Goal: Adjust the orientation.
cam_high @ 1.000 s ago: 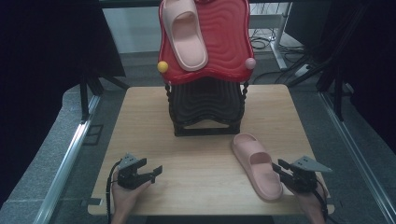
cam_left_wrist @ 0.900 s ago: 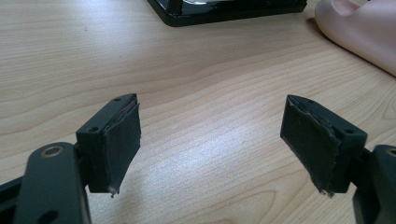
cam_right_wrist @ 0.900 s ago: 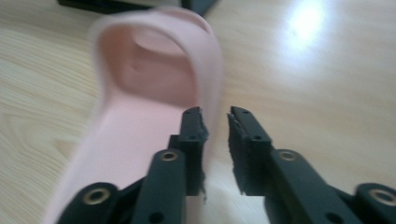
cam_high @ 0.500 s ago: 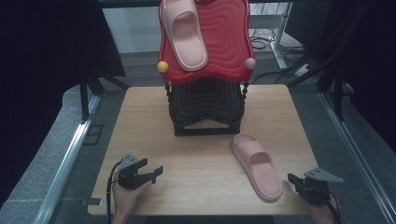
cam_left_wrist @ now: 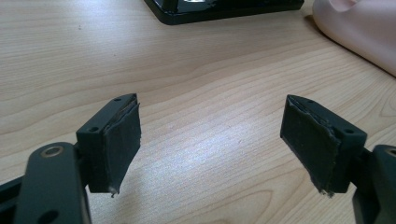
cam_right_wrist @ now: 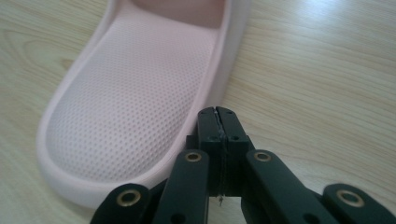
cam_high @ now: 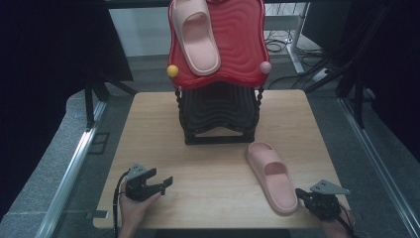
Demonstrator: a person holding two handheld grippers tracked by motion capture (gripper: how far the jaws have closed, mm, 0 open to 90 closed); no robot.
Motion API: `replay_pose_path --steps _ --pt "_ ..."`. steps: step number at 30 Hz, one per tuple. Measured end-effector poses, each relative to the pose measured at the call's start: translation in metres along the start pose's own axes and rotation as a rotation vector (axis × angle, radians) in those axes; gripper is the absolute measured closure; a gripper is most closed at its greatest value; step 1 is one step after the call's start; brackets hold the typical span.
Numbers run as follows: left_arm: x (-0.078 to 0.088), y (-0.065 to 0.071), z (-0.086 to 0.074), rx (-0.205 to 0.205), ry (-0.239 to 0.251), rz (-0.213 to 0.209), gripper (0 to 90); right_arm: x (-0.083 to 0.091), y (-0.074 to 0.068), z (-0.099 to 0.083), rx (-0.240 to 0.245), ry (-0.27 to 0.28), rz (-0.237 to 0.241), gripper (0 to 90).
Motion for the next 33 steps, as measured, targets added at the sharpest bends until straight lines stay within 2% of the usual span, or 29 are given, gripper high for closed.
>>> replay_pose_path --steps 7,12,16,23,28,30,33 --pt "0.0 0.001 0.001 0.0 0.004 -0.002 20.5 0.001 -0.019 0.0 0.064 -0.003 0.089 89.8" --pt "0.0 0.001 0.001 0.0 0.003 -0.004 20.5 -0.005 -0.04 0.003 0.097 -0.017 0.15 89.8" --pt "0.0 0.001 0.001 -0.002 0.005 -0.004 20.5 -0.011 -0.054 0.007 0.119 -0.021 0.175 89.8" --pt "0.001 0.002 0.002 0.002 0.009 -0.002 20.5 -0.024 -0.08 0.016 0.157 -0.023 0.211 89.8" --pt "0.001 0.001 0.002 0.0 0.008 -0.002 20.5 -0.031 -0.092 0.021 0.186 -0.026 0.208 89.8" --pt "0.002 0.001 0.002 0.0 0.01 -0.001 20.5 -0.031 -0.093 0.022 0.187 -0.02 0.206 89.8" --pt "0.002 0.0 0.002 0.002 0.012 0.001 20.5 -0.028 -0.087 0.023 0.155 -0.005 0.205 89.8"
Point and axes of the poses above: each handheld gripper's, and its own axes: x roughly backward along the jaws, z roughly out of its top, y roughly to its right, the point moved 7 cm from there along -x, roughly forward along the jaws, and after that the axes turned 10 degrees about -x, right-handed, at the moved point
